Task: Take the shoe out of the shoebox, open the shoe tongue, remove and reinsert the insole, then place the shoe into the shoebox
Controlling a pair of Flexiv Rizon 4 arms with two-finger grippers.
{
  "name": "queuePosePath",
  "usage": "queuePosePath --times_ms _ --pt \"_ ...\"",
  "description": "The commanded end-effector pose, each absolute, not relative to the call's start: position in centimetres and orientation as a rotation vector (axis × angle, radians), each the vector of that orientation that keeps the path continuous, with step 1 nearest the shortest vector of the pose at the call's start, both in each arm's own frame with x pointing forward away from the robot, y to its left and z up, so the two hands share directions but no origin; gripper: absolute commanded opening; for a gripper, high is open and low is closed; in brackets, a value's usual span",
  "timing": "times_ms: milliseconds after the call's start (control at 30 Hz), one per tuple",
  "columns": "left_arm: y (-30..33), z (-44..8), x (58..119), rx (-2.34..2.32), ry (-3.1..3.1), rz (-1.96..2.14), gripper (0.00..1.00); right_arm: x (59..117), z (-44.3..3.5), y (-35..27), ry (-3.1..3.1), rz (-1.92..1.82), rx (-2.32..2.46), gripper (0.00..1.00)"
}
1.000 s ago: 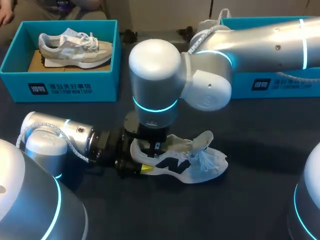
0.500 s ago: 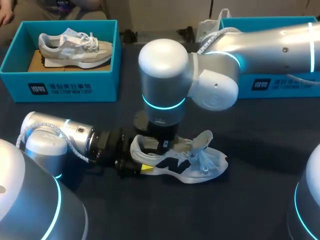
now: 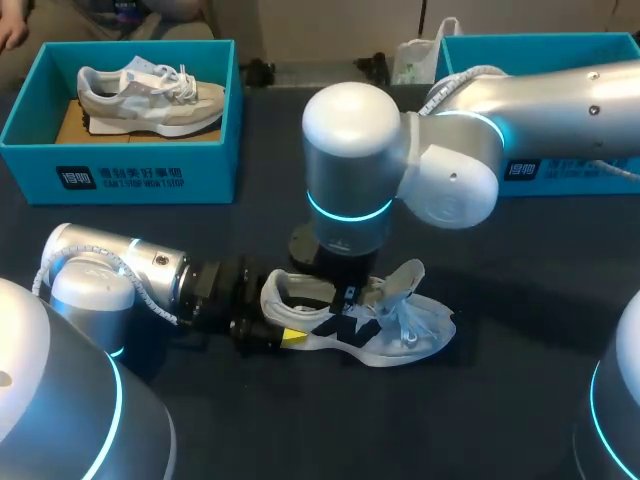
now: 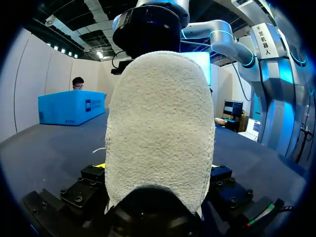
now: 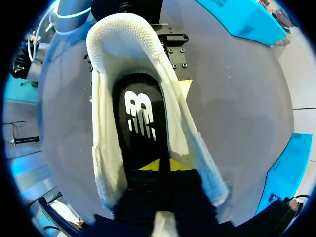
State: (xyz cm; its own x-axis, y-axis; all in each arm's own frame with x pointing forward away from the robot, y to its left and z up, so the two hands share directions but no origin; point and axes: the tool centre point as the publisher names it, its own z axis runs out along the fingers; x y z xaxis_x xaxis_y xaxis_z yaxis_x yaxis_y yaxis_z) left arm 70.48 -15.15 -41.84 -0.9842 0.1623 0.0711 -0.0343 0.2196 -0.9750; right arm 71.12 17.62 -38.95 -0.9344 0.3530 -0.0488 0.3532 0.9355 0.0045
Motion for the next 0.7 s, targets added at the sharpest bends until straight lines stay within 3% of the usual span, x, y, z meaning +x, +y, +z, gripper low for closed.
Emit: queuePosePath --times_ms 33,133,700 --pt "-15.2 -41.9 70.4 -0.124 -2.326 1.863 0.0 71.2 -39.3 17.0 3.052 0.016 0.561 0.34" --pt "-15.2 -41.9 70.4 -0.124 -2.326 1.863 0.0 71.5 -39.6 16.9 3.065 0.014 0.561 0.4" --pt "-15.2 -41.9 70.4 -0.124 -2.326 1.863 0.0 70.0 -42.9 18.6 3.226 -0.03 0.537 0.41"
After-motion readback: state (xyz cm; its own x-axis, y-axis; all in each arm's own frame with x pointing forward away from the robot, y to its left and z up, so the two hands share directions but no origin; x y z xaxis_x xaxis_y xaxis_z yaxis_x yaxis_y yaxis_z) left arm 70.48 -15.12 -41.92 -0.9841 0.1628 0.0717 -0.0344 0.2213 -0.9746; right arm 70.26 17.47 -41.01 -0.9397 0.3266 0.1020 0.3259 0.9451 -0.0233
